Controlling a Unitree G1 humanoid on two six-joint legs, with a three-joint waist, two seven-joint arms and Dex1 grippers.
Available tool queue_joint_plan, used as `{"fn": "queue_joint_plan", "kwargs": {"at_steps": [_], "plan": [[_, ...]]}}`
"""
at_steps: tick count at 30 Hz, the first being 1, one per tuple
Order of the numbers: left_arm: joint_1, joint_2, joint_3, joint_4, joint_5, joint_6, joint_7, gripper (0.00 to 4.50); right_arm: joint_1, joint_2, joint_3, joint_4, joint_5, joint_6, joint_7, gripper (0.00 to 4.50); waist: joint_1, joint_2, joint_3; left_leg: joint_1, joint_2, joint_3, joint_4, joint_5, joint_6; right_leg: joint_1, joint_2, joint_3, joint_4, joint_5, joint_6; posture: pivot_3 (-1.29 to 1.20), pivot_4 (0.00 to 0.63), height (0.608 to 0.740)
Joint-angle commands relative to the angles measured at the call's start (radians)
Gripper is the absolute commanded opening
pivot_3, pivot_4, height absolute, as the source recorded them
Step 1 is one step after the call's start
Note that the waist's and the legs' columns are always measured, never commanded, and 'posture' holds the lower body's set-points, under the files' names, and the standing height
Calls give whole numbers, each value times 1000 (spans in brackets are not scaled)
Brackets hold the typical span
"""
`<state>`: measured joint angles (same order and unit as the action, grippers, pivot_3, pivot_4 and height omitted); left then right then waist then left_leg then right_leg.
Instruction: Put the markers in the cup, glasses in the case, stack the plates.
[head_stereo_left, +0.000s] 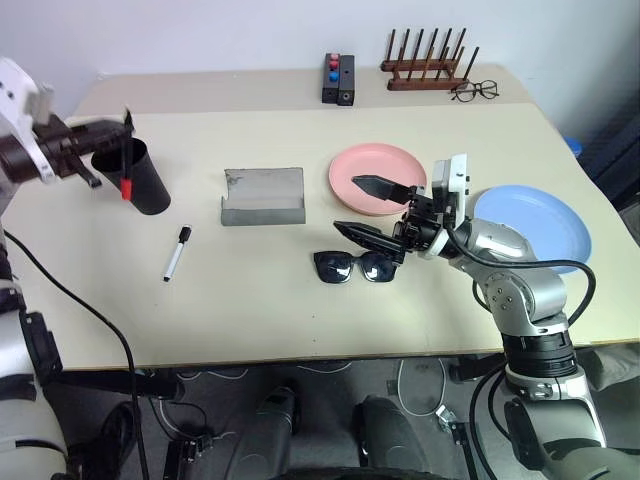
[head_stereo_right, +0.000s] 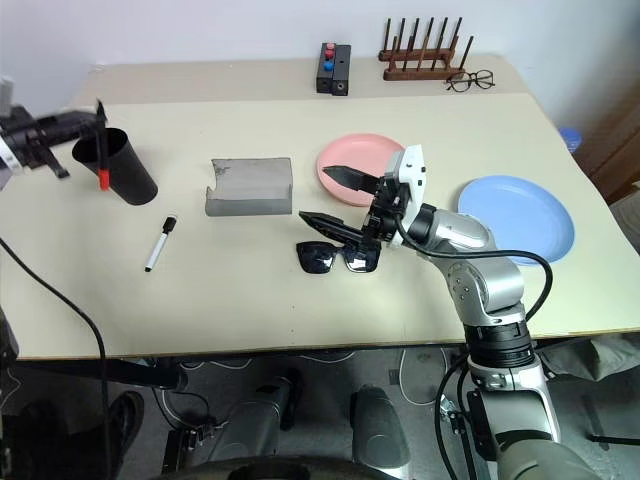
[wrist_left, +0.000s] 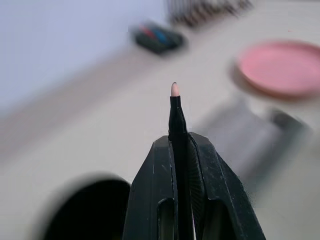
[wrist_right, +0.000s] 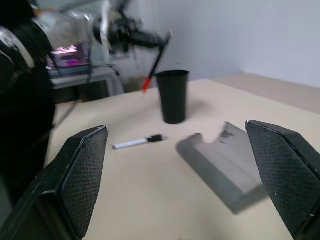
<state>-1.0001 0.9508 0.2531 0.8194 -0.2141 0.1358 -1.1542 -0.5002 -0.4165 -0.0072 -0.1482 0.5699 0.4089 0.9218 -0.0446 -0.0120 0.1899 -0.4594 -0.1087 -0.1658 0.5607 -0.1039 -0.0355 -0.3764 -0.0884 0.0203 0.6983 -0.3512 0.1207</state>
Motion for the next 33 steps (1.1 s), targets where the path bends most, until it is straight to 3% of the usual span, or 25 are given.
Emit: {"fn": "queue_joint_plan", "kwargs": {"at_steps": [1,9,27,30,33], "plan": [[-83,4,31,113,17,-144,121,22,-44,19,-11,19,-38,-60,-37,4500,-1,0,0,0,0,0,0,0,0,0,0,0,0,0,0,0,150,740],[-187,-15,68,329,-12,-285,239,22,-50,28,-6,33,-59,-86,-53,4500,-2,0,0,0,0,1,0,0,0,0,0,0,1,0,0,0,150,740],[1,-115,196,395,-88,-438,313,22,-45,7,-11,-5,-64,-84,-72,4500,-3,0,0,0,0,0,1,0,0,0,0,0,2,0,0,0,150,740],[13,-128,195,396,-92,-439,313,1184,-47,7,-10,-4,-65,-82,-73,4500,0,0,0,0,0,0,1,0,0,0,0,0,2,0,0,0,150,740],[17,-131,191,393,-89,-443,315,2689,-48,6,-9,-5,-65,-81,-72,4500,-1,-1,0,0,0,0,1,0,0,0,0,0,2,0,0,0,150,740]]}}
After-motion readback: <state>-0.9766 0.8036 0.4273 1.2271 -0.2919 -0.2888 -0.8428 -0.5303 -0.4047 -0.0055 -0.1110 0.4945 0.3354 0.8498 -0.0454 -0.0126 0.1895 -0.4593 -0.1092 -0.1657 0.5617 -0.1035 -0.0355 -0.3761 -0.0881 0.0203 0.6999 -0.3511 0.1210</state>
